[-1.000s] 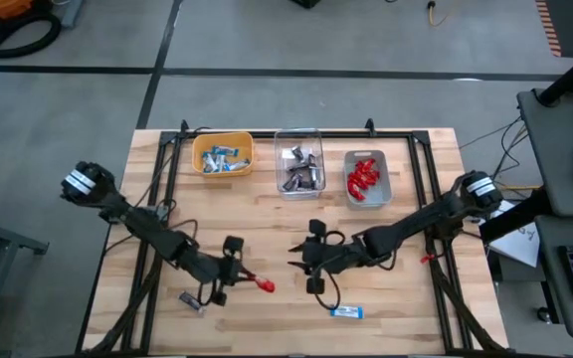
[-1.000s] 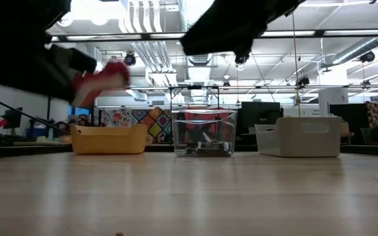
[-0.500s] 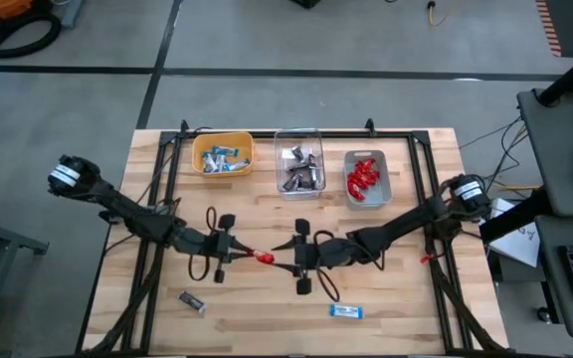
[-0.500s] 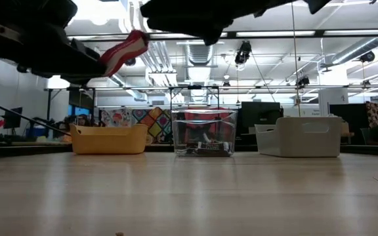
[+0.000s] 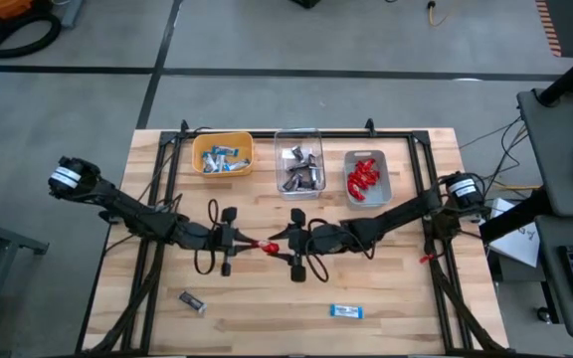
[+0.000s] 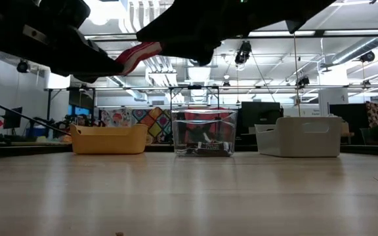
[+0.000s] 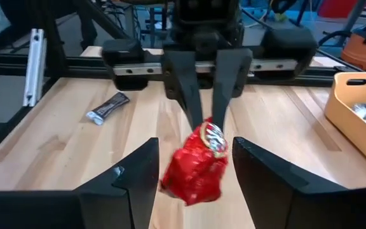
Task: Sort candy
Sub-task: Put the red chocolate in the gray bin
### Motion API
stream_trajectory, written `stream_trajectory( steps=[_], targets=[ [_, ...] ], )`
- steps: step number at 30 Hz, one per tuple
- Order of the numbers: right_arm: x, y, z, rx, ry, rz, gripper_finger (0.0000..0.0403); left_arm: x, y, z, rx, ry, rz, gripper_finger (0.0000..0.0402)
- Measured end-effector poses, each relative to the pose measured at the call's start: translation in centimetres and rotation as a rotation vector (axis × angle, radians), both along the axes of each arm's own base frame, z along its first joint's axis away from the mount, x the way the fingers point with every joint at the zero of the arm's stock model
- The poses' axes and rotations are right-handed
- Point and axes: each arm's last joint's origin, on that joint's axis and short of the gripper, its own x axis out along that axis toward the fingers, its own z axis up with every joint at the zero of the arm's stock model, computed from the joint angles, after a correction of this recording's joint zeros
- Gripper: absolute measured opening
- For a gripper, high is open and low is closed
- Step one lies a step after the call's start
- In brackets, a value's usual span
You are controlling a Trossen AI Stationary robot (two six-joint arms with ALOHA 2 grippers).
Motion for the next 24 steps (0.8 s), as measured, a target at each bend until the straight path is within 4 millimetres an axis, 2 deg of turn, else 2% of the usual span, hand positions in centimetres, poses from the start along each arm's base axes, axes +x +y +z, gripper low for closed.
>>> stream_trajectory(
  steps=[3,6,14,19,24],
  targets=[
    [0.05,-0.23,0.0,-0.001,0.0,-0.005,0.0183,0.14,-0.05,0.35,0.006,-0.027,-0.004,0.0006],
    [0.08,-0.36,0.0,-0.003,0.0,-0.008,0.0159,0.18,-0.06,0.5,0.009,-0.043,-0.005,0.0006],
    [0.08,-0.38,-0.01,-0.039,0.0,0.0,0.0036,0.17,-0.05,0.44,0.007,-0.037,-0.003,0.0006],
    [0.04,-0.46,-0.08,-0.052,0.009,-0.001,0.0031,0.1,0.05,0.21,0.005,-0.014,0.036,0.0008],
    [-0.08,-0.58,0.0,-0.04,0.023,-0.011,0.0033,0.07,0.14,0.14,-0.004,-0.009,0.067,0.0028]
  ],
)
